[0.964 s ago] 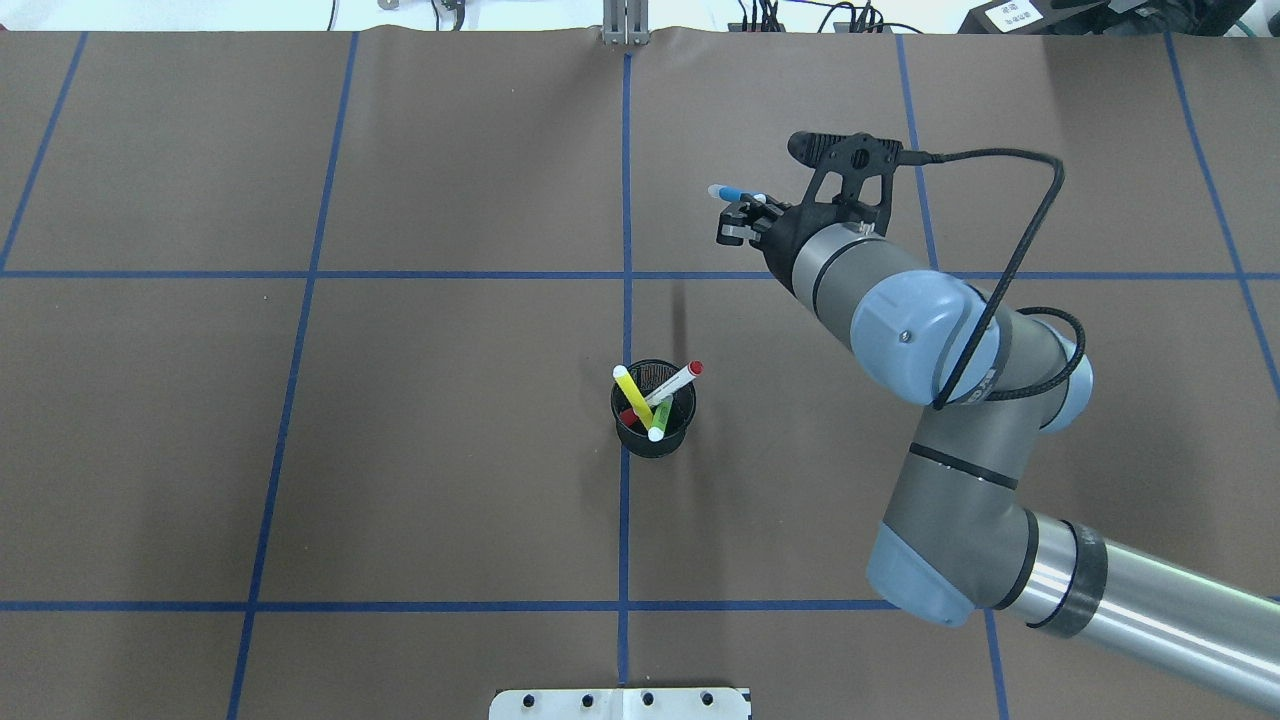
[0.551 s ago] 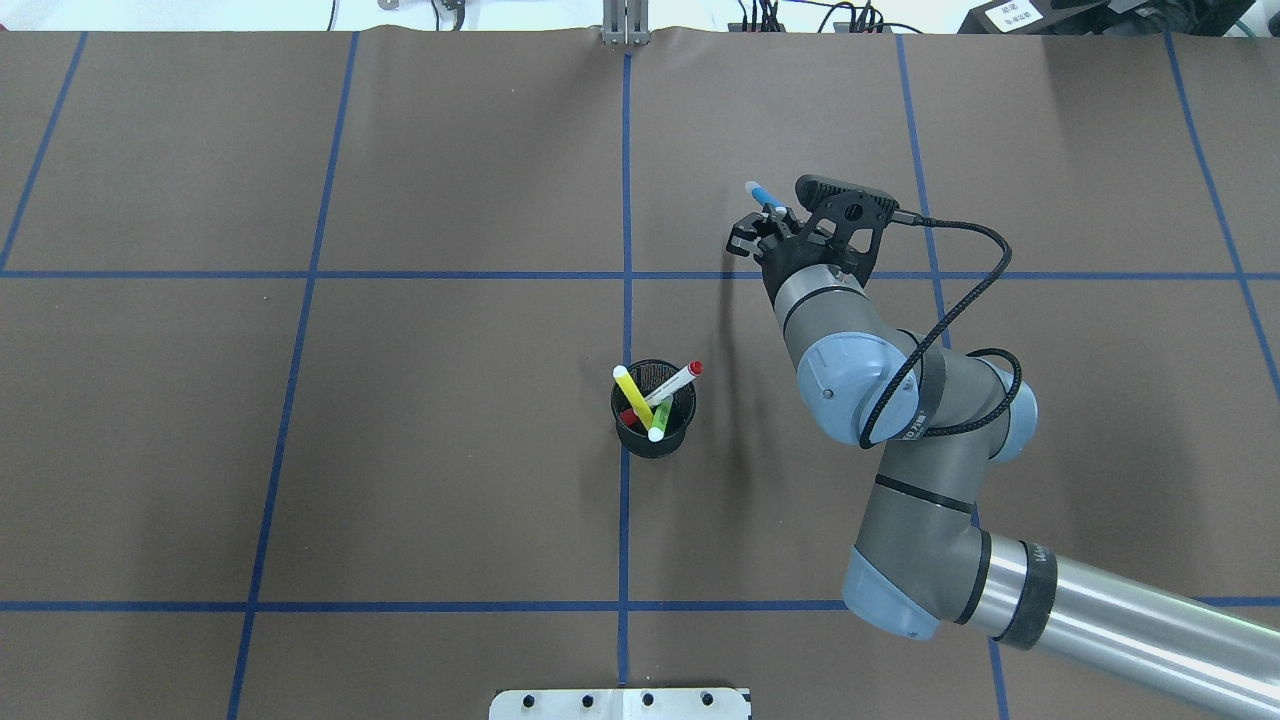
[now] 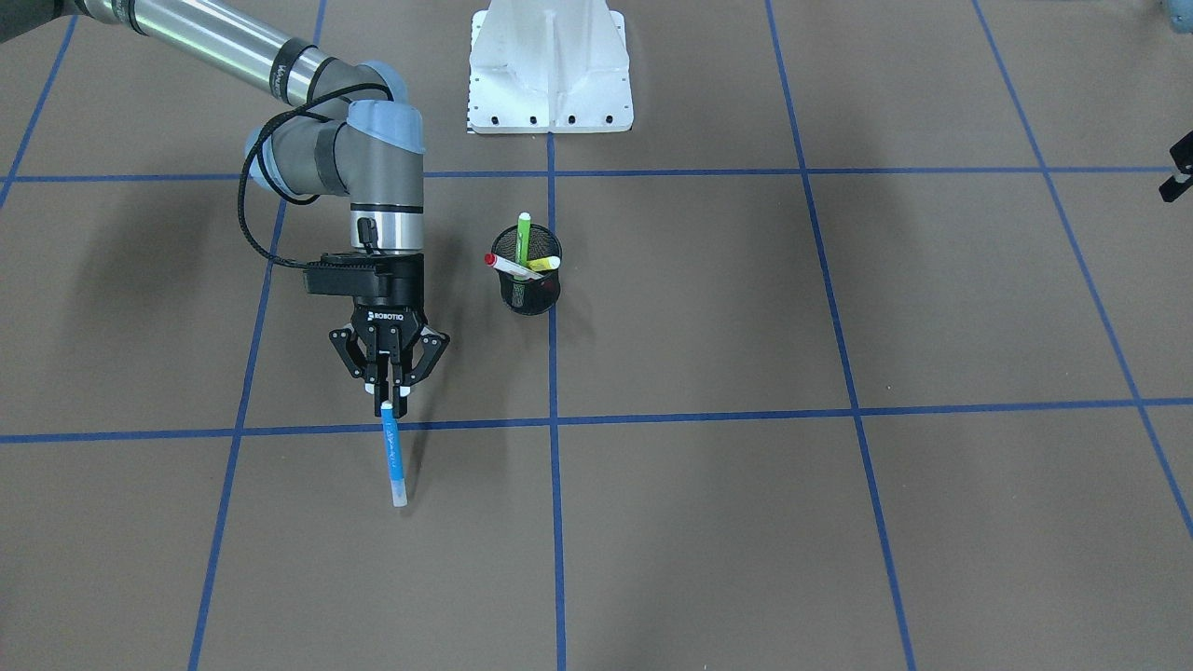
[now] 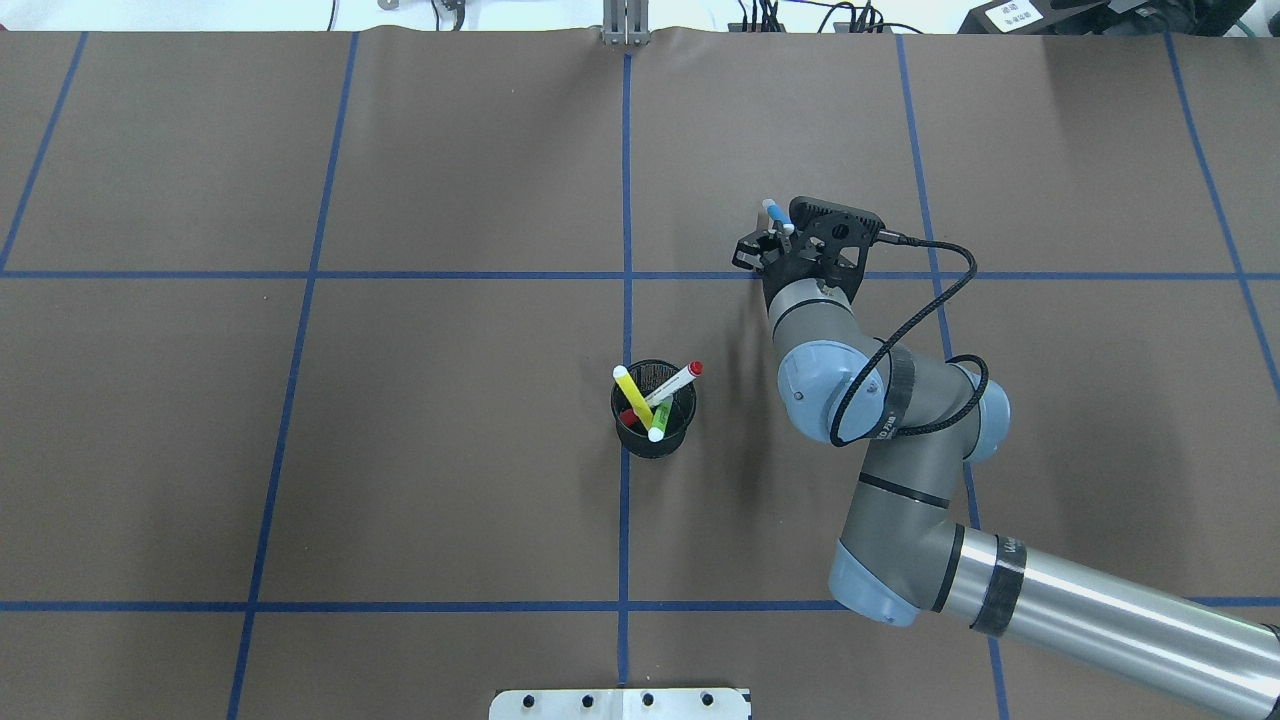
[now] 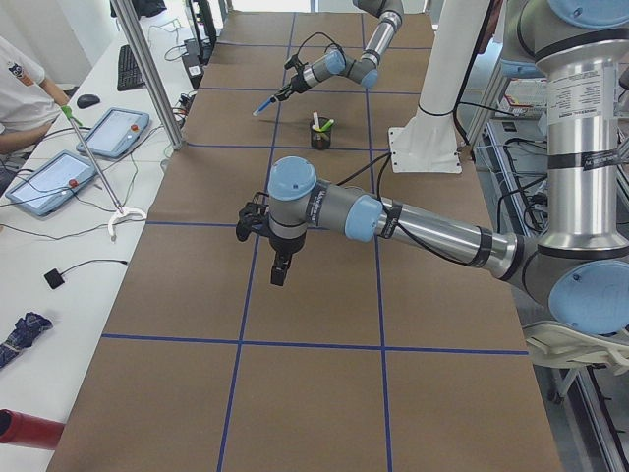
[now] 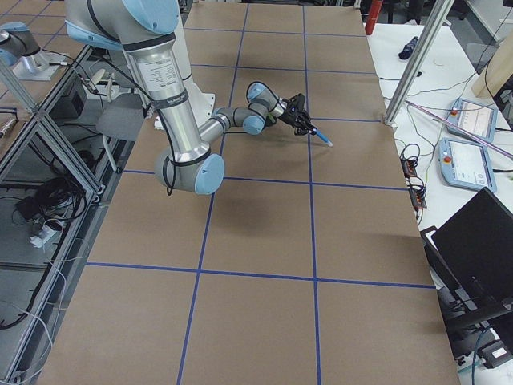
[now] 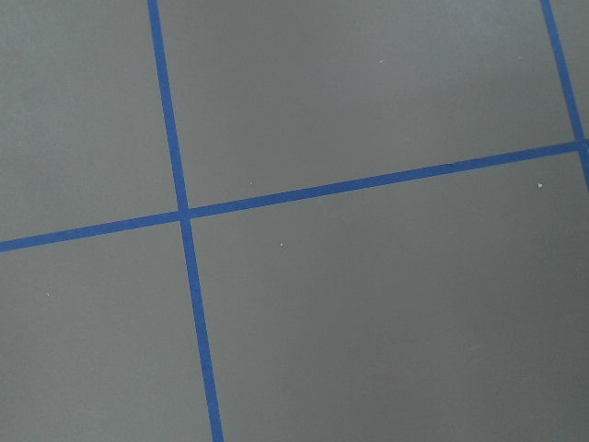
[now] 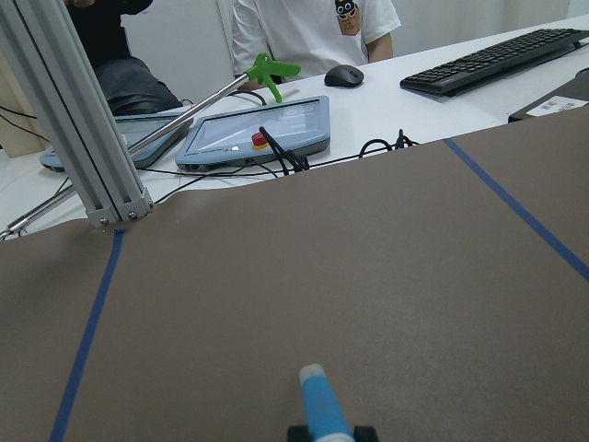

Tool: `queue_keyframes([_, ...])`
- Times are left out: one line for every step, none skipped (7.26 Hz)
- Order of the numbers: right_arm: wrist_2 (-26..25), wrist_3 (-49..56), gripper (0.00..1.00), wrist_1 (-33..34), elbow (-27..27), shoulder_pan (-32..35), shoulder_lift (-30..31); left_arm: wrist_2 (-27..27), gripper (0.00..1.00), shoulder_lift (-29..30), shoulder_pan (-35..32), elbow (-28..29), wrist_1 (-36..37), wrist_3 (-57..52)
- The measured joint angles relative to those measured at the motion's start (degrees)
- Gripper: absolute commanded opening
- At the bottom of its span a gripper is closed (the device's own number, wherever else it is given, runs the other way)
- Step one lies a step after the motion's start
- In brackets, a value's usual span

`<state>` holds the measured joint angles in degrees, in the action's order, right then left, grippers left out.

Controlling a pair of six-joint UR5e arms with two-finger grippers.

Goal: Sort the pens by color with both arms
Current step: 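Lower the blue marker onto the table beyond the cup and release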

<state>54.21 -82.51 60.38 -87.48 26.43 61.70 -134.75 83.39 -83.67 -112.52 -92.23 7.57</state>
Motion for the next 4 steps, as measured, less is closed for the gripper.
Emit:
queue_keyframes([0.0, 0.0, 0.04, 0.0, 0.5, 0.0, -0.1, 0.1, 1.0, 0.1, 0.0, 0.0, -0.1, 0.2])
queue_keyframes([-0.1, 0.0, 0.34, 0.0, 0.7, -0.1, -0.1, 0.1, 1.0, 0.2, 0.0, -0.1, -0.2, 0.2])
queue_keyframes([-0.3, 0.0, 0.35, 0.0, 0.7, -0.1, -0.2, 0.2, 1.0, 0.4, 0.0, -0.2, -0.3, 0.3])
queue_keyframes([-0.5, 0.0, 0.32, -0.1, 0.7, -0.1, -0.3, 0.2, 1.0, 0.5, 0.0, -0.3, -0.3, 0.3])
